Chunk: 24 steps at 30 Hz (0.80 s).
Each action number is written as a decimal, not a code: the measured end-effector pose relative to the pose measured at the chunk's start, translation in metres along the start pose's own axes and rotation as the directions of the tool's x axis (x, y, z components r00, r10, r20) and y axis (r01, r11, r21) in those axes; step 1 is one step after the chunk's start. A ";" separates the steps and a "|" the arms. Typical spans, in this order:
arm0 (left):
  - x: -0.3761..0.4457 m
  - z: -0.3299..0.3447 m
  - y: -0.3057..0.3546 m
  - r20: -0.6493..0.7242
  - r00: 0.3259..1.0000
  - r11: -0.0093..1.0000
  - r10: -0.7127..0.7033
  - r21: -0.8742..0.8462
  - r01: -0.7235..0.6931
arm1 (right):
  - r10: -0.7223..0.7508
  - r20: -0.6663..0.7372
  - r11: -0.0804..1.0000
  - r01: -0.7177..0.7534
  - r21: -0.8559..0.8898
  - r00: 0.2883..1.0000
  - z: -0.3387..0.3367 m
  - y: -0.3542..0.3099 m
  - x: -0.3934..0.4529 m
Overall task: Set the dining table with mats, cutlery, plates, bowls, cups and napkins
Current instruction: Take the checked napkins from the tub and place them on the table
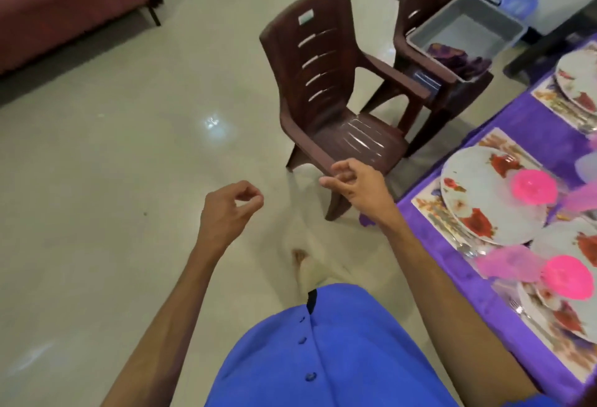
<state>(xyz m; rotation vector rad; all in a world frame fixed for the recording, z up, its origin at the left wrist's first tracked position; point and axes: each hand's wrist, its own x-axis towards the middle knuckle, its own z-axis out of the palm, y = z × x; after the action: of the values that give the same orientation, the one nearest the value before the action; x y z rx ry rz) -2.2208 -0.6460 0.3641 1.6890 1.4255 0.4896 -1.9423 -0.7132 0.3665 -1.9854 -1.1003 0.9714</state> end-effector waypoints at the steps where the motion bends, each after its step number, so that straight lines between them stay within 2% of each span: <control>1: 0.022 -0.011 0.001 -0.009 1.000 1.000 0.010 -0.026 -0.010 | -0.002 0.013 1.000 0.002 -0.027 1.000 0.007 -0.011 0.018; 4: 0.067 -0.022 0.012 0.004 0.995 0.992 0.100 -0.074 -0.099 | -0.030 -0.016 0.999 0.030 -0.041 0.999 0.016 -0.028 0.052; 6: 0.168 -0.061 0.008 0.003 0.991 0.990 0.132 -0.060 -0.131 | -0.024 -0.033 0.999 0.024 -0.022 0.999 0.051 -0.077 0.147; 8: 0.186 -0.063 0.009 0.031 0.991 0.991 0.132 -0.019 -0.131 | -0.029 -0.043 0.999 0.030 0.025 0.999 0.060 -0.086 0.159; 16: 0.411 -0.156 0.037 0.054 0.990 0.991 0.132 -0.009 -0.132 | -0.006 -0.064 0.995 0.012 0.098 0.998 0.098 -0.204 0.363; 19: 0.492 -0.167 0.044 0.155 0.977 0.989 0.143 0.003 -0.145 | 0.031 -0.063 0.994 -0.024 0.110 0.998 0.104 -0.221 0.426; 24: 0.645 -0.166 0.058 0.319 0.925 0.976 0.209 -0.005 -0.218 | 0.150 -0.197 0.974 -0.111 0.196 0.969 0.112 -0.239 0.540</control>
<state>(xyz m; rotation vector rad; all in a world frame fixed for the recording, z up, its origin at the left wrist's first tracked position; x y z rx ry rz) -2.1338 0.0169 0.3616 1.8630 1.0267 0.2953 -1.9311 -0.1121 0.3497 -1.9753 -0.7447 0.8720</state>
